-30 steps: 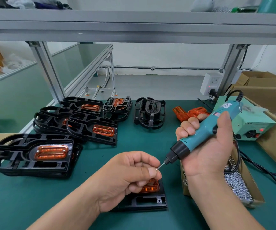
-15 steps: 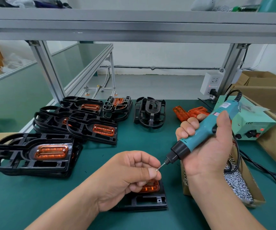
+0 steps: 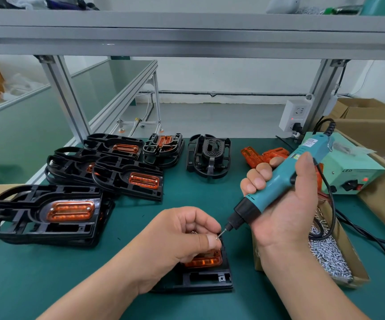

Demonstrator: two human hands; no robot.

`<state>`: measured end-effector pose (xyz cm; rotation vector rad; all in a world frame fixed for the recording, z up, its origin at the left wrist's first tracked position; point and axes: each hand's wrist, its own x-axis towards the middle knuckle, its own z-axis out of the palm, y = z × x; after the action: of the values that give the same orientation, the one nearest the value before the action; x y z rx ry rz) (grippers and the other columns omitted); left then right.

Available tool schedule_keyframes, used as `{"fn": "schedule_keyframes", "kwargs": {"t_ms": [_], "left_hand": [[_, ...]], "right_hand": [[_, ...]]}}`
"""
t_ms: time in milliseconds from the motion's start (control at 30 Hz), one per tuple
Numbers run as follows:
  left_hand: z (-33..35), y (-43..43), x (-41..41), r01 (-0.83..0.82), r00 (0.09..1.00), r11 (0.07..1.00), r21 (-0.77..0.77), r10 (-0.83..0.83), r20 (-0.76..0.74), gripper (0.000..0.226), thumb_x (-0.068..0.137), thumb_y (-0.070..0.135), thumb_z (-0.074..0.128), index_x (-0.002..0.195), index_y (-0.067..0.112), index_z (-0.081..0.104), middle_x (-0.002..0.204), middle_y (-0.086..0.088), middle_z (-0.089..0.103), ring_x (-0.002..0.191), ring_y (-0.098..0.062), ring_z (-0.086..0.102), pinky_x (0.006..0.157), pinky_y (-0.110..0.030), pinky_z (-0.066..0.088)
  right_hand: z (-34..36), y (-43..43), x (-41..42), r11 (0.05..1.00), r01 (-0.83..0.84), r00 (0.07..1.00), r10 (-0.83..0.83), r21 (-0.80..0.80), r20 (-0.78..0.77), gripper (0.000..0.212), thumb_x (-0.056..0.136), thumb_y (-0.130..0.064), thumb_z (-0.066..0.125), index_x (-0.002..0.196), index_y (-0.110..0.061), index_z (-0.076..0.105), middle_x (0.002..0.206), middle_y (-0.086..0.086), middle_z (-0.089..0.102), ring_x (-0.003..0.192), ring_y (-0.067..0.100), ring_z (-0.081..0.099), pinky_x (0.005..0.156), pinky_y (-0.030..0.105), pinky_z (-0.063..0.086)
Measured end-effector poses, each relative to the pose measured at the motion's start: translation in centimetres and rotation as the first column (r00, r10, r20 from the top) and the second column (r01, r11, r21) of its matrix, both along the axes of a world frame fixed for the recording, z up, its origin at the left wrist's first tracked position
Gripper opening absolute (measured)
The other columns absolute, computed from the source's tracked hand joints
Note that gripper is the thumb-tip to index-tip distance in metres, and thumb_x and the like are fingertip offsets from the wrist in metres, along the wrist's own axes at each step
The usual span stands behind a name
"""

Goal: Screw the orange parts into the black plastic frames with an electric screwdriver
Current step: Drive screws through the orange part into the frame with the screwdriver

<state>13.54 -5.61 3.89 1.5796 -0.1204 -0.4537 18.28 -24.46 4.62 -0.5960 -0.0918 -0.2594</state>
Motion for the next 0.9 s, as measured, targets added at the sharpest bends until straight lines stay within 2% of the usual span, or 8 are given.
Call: {"fn": "schedule_keyframes", "kwargs": {"t_ms": [233, 400, 500, 567, 700, 900], "left_hand": [[-0.1, 0.0, -0.1, 0.022, 0.994, 0.993, 0.119, -0.034, 0.102, 0.019, 0.077, 0.028, 0.082, 0.095, 0.029, 0.077, 0.087, 0.003, 0.075, 0.063, -0.004, 0.056, 0.055, -0.017, 0.04], [-0.4, 0.1, 0.0, 0.038, 0.989, 0.987, 0.157, -0.059, 0.135, 0.018, 0.081, 0.03, 0.08, 0.098, 0.032, 0.077, 0.088, 0.005, 0.076, 0.063, -0.001, 0.057, 0.057, -0.013, 0.043], [-0.3, 0.4, 0.1, 0.056, 0.989, 0.979, 0.197, -0.081, 0.124, 0.023, 0.08, 0.042, 0.079, 0.102, 0.034, 0.077, 0.088, 0.008, 0.075, 0.064, -0.002, 0.055, 0.058, -0.016, 0.042], [-0.2, 0.7, 0.3, 0.035, 0.983, 0.966, 0.255, -0.08, 0.167, 0.023, 0.083, 0.049, 0.074, 0.102, 0.036, 0.076, 0.088, 0.009, 0.076, 0.066, -0.001, 0.055, 0.059, -0.014, 0.042], [-0.1, 1.8, 0.8, -0.136, 0.929, 0.882, 0.451, -0.046, 0.368, 0.003, 0.092, 0.041, 0.072, 0.093, 0.039, 0.075, 0.078, 0.014, 0.071, 0.063, 0.004, 0.056, 0.062, -0.014, 0.047], [-0.4, 1.9, 0.6, -0.084, 0.921, 0.739, 0.668, -0.199, 0.336, 0.008, 0.088, 0.041, 0.073, 0.096, 0.04, 0.072, 0.063, 0.015, 0.06, 0.052, -0.001, 0.051, 0.056, -0.026, 0.047]], "right_hand": [[-0.5, 0.1, 0.1, 1.0, 0.002, 0.999, -0.001, 0.02, -0.042, 0.04, 0.104, -0.054, 0.053, 0.09, -0.016, 0.055, 0.073, 0.002, 0.045, 0.059, 0.014, 0.042, 0.055, 0.026, 0.041], [-0.7, 0.0, 0.3, 0.999, 0.013, 0.997, -0.01, 0.03, -0.077, 0.04, 0.102, -0.055, 0.055, 0.088, -0.017, 0.055, 0.072, 0.002, 0.046, 0.058, 0.014, 0.043, 0.054, 0.026, 0.04], [-0.9, 0.0, 0.4, 0.999, 0.014, 0.995, -0.01, 0.041, -0.098, 0.041, 0.103, -0.054, 0.054, 0.088, -0.016, 0.055, 0.072, 0.002, 0.046, 0.057, 0.014, 0.043, 0.054, 0.026, 0.04], [-1.0, 0.0, 0.5, 0.999, 0.016, 0.995, -0.012, 0.039, -0.1, 0.041, 0.103, -0.053, 0.054, 0.088, -0.016, 0.055, 0.072, 0.002, 0.046, 0.057, 0.015, 0.044, 0.053, 0.026, 0.041], [-1.0, -0.1, 0.7, 1.0, 0.019, 0.996, -0.02, -0.016, -0.083, 0.039, 0.103, -0.052, 0.055, 0.086, -0.016, 0.055, 0.071, 0.002, 0.046, 0.056, 0.016, 0.043, 0.052, 0.027, 0.041], [-1.0, -0.1, 0.8, 0.992, -0.029, 0.998, 0.021, -0.125, -0.063, 0.034, 0.097, -0.049, 0.061, 0.088, -0.017, 0.055, 0.068, 0.002, 0.047, 0.052, 0.015, 0.044, 0.051, 0.026, 0.041]]}}
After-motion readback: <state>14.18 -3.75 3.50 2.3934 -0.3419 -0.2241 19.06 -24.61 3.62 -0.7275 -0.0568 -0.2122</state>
